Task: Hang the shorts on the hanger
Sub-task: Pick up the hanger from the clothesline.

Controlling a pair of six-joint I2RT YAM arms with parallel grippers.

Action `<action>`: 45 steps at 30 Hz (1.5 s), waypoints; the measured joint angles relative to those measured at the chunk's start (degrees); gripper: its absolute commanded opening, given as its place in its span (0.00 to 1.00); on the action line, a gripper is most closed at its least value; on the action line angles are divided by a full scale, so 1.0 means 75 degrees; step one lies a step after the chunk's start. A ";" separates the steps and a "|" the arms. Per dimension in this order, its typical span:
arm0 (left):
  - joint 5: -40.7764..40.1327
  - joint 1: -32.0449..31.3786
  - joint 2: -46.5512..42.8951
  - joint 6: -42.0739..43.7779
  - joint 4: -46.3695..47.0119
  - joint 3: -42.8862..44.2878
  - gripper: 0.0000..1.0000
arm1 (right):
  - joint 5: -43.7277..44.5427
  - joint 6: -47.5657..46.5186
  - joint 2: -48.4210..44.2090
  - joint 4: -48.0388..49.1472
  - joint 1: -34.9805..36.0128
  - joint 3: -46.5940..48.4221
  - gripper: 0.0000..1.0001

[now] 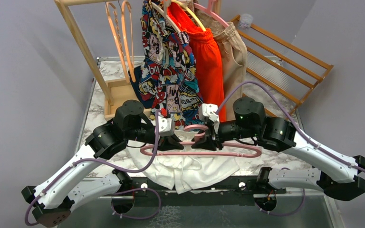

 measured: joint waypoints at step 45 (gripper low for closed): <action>-0.5706 0.0006 -0.2608 -0.2594 0.1932 -0.2066 0.99 | 0.4164 0.1635 -0.2669 0.0752 0.0073 -0.1521 0.01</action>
